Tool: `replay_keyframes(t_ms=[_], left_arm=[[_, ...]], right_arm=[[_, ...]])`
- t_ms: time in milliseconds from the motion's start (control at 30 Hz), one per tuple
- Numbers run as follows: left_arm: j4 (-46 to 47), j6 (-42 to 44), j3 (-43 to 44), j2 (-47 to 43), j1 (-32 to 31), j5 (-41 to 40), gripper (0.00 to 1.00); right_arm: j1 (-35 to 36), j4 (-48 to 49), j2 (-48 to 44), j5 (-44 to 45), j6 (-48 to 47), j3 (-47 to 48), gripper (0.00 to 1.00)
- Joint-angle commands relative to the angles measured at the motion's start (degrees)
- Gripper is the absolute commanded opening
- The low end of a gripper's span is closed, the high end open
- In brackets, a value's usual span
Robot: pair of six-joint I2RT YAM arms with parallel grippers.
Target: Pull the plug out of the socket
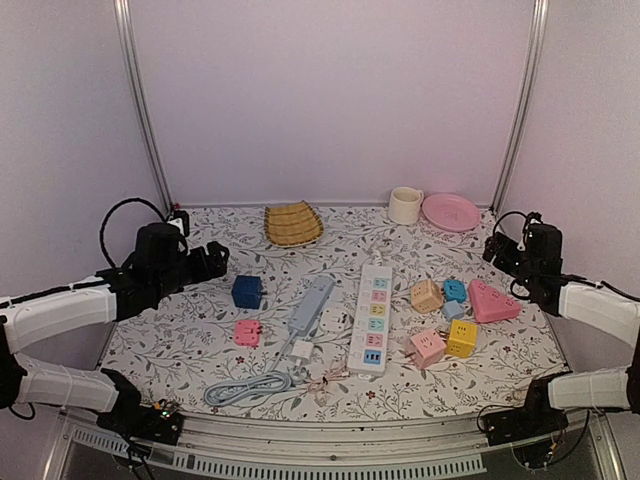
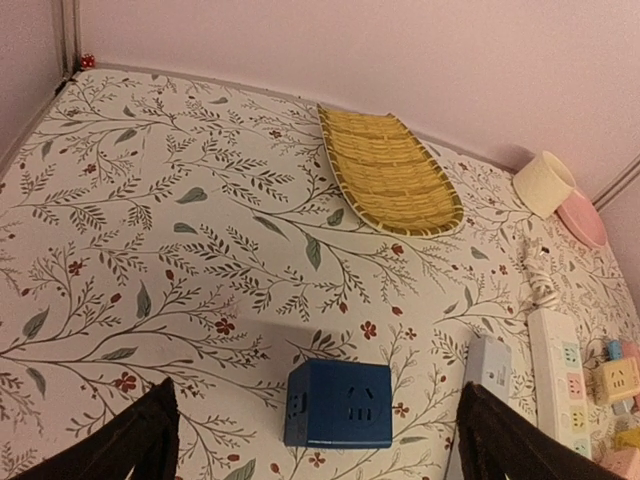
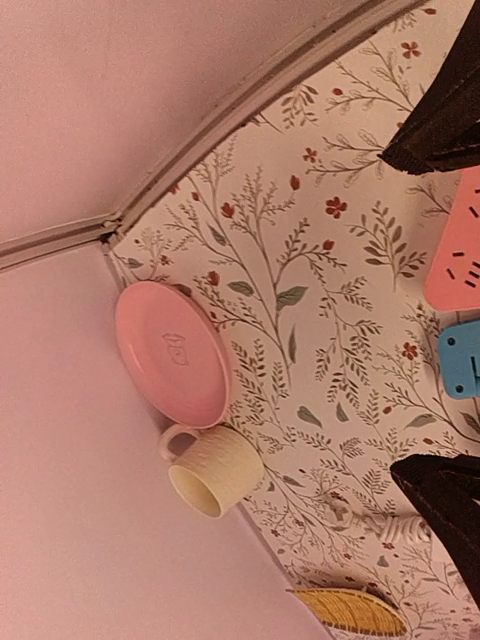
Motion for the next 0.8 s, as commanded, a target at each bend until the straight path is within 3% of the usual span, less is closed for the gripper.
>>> replay_keyframes(t_ms=[0,367,533,633,767], left_arm=[[2.17,2.46,1.32,1.23,3.02,-1.43,0.97],[3.59,3.90,-1.01,2.82,7.92,-10.27,0.97],[6.11,4.30,-2.87,2.67,9.66,-14.10,0.97],[9.24,5.80,-4.37,3.15,10.26,-17.14,0.97],[15.44,9.04,-5.98,4.28,10.57,-21.87,0.97]], right_arm=[[-0.35,24.47,0.57,7.05,-11.08,-7.46,0.99],[-0.32,50.64,15.37,6.51,-24.40,-13.47,0.99],[-0.37,56.32,16.19,-2.43,-30.23,-15.74,0.99],[-0.31,72.13,20.56,-3.44,-32.77,-20.76,0.99],[-0.36,72.13,20.55,-3.27,-32.39,-21.24,0.99]])
